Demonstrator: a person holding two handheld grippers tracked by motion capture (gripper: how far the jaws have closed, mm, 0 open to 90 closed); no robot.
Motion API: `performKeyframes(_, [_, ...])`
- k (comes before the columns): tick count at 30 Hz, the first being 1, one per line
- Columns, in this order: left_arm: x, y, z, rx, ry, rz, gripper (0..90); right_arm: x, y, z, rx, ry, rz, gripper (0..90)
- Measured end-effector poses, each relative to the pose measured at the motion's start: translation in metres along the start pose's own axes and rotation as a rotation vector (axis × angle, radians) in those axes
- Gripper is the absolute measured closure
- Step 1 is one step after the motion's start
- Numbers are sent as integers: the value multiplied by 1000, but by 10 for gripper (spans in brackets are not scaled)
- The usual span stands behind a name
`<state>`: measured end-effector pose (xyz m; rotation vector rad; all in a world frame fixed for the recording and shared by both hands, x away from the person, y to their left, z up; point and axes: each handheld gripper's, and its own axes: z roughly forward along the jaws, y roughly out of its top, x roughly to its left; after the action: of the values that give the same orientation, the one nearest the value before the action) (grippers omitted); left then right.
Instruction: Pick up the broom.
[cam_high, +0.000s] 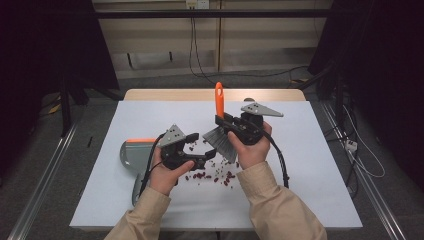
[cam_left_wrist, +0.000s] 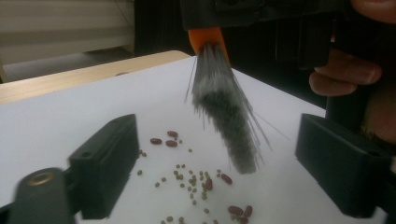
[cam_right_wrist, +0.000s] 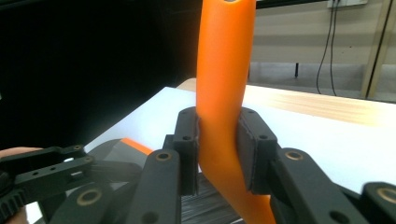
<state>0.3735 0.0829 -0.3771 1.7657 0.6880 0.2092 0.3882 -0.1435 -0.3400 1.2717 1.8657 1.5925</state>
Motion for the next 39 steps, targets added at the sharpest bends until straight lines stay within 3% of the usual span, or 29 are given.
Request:
performKeyframes(4, [2,0,5,7,-7,-42,270,5,-2,3,-3,16,1,720])
performKeyframes(9, [5,-2,12,22,-12,-61,378,11,-4,5,-1,37,-8,720])
performKeyframes(12, [6,-3,13,31,-10,-67,559,12,-5,7,4,52,-16,719])
performKeyframes(13, [6,-3,14,36,-11,-67,559,12,-5,7,4,52,-16,719])
performKeyframes(16, [7,-4,14,46,-44,-72,802,14,-6,7,1,56,-29,720])
performKeyframes(17, [6,-3,14,50,-41,-60,824,14,-6,6,-1,64,-20,719])
performKeyframes(18, [5,-3,13,56,-27,-52,835,13,-7,6,0,72,-16,719])
performKeyframes(26, [7,-2,9,61,-33,-61,853,7,-8,3,-5,138,-7,696])
performKeyframes(28, [7,-2,7,58,-32,-58,853,6,-7,2,-7,148,-6,664])
performKeyframes(30, [7,-1,6,53,-38,-64,853,4,-7,1,-5,149,-20,549])
performKeyframes(34, [8,-1,5,49,-44,-65,853,-3,-8,-3,-5,181,-6,428])
performKeyframes(39, [9,0,4,49,-60,-69,853,-16,-12,-11,-18,197,-4,380])
